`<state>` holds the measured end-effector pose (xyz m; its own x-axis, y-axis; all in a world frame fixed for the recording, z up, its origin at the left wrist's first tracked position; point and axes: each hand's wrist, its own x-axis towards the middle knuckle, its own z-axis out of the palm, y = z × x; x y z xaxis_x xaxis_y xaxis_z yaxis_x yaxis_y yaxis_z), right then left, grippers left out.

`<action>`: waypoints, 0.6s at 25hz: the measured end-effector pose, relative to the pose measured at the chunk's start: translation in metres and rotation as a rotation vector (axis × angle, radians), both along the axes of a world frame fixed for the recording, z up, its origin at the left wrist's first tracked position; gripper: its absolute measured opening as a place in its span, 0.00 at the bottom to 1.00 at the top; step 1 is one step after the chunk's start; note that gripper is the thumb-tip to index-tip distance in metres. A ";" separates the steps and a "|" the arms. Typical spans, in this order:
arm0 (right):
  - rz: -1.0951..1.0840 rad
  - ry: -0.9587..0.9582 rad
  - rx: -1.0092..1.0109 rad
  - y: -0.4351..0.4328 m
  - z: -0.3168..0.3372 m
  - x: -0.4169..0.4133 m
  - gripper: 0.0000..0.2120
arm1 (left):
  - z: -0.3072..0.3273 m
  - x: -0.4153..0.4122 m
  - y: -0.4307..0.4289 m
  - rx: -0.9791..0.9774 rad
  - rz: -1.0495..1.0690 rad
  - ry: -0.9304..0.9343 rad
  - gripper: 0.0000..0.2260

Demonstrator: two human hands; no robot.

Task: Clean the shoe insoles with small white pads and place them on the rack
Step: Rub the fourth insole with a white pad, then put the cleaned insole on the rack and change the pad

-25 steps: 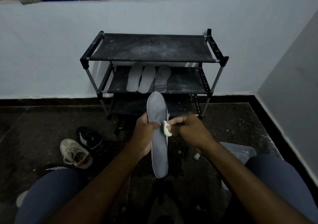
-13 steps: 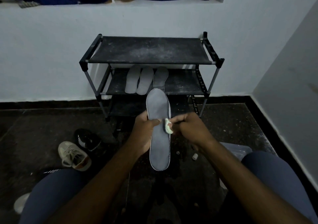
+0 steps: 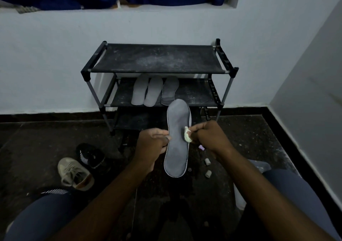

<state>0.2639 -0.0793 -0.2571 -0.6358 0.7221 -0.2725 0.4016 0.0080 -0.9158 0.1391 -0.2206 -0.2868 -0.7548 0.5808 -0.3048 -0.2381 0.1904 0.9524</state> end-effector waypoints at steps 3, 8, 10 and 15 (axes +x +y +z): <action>0.001 -0.020 0.063 0.013 0.006 -0.008 0.07 | 0.005 -0.009 0.015 -0.036 -0.007 0.039 0.05; 0.036 -0.107 0.204 0.057 0.013 -0.034 0.05 | 0.022 -0.029 0.056 -0.072 -0.033 0.115 0.02; 0.035 -0.125 0.228 0.081 0.010 -0.048 0.04 | 0.022 -0.041 0.079 -0.082 -0.048 0.136 0.01; 0.027 -0.131 0.248 0.133 -0.011 -0.079 0.05 | 0.011 -0.069 0.139 -0.138 -0.063 0.203 0.03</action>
